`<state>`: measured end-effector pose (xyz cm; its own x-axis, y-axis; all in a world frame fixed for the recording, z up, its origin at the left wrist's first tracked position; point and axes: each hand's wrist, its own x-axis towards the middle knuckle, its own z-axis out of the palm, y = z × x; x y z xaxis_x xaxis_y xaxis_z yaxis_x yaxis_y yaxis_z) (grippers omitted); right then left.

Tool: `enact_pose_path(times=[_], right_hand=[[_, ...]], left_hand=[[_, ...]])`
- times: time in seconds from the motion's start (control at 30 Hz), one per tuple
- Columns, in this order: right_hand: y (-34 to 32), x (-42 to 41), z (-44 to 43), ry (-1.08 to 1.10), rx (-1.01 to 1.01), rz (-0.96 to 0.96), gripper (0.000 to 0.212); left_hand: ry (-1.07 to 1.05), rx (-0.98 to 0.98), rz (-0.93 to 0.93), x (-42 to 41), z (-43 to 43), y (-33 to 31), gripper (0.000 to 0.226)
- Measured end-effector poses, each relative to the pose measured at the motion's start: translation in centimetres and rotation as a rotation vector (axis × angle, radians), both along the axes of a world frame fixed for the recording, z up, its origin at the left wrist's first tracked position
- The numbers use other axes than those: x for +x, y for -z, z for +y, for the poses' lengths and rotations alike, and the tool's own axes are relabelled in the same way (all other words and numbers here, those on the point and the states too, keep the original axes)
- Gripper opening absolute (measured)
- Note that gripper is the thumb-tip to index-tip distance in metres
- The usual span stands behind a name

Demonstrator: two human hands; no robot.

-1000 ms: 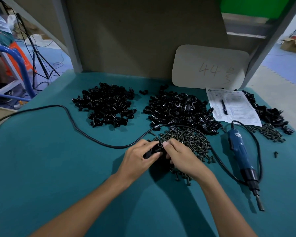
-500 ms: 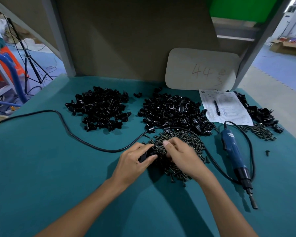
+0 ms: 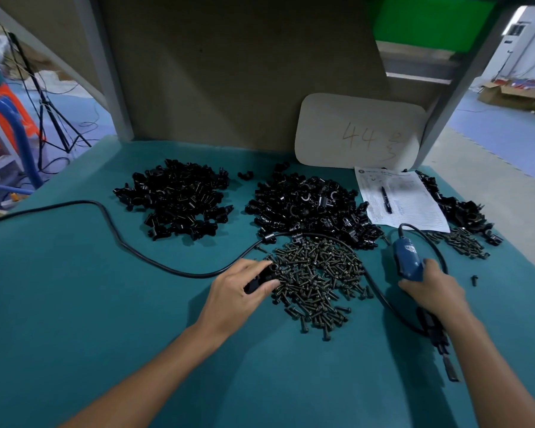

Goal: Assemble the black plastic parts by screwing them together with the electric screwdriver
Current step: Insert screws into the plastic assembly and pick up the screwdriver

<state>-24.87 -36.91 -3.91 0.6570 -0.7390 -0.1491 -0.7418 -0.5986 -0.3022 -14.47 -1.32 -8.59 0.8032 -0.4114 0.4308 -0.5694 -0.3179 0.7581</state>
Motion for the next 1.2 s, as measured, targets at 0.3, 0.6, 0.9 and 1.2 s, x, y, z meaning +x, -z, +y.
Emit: enact_pose_path(times=[0.3,0.6,0.9,1.2], right_hand=[[-4.5,0.7,3.0,0.313,0.837,-1.122,0.023],[-4.4,3.0,7.0,0.299,1.157,-1.472,0.048],[-2.2,3.6,7.8,0.337,1.178,-1.327,0.047],[-2.7,5.6,10.1,0.344,1.129,-1.378,0.046]], left_hand=[[-0.002,0.003,-0.014,0.0,0.0,-0.1,0.049],[-0.01,-0.002,-0.019,0.1,0.1,0.2,0.048],[-0.005,-0.004,-0.024,0.1,0.0,0.0,0.045],[-0.006,0.007,-0.031,0.0,0.0,0.0,0.047]])
